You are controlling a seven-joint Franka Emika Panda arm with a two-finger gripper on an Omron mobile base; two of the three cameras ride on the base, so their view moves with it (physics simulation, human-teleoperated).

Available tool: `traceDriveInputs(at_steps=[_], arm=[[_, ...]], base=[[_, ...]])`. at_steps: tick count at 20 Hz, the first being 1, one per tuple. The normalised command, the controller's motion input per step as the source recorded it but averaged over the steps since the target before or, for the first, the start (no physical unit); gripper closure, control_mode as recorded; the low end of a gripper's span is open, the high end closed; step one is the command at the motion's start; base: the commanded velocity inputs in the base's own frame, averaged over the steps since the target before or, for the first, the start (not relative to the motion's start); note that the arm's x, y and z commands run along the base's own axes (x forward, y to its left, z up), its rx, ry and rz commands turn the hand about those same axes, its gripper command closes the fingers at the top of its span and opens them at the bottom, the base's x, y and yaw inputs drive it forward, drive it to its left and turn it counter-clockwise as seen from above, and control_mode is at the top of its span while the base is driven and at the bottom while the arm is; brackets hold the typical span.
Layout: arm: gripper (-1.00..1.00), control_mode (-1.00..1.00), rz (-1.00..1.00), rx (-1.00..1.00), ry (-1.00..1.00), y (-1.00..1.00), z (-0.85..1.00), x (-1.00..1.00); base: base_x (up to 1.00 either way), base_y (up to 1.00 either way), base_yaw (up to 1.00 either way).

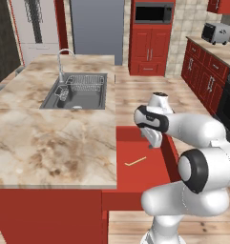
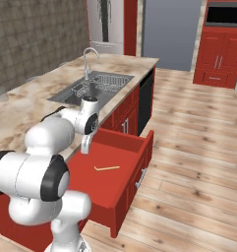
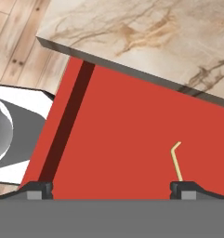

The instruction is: Take a straw from the drawer in front and place it inside the glass cup on the dining counter.

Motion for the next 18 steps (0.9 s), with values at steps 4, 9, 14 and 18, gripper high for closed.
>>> traceDriveInputs(at_steps=[4, 9, 14, 18], arm=[[-1.0, -1.0, 0.0, -0.01, 0.0, -0.01, -0.08, 0.08], [-1.0, -1.0, 0.0, 0.0, 0.0, -0.02, -0.17, 0.13], [-1.0, -1.0, 0.0, 0.0, 0.0, -0.05, -0.16, 0.15], [-1.0, -1.0, 0.0, 0.0, 0.0, -0.09, -0.13, 0.12]], base=[[0.0, 0.0, 0.0], [0.0, 0.0, 0.0], [0.0, 0.0, 0.0], [0.0, 0.0, 0.0]])
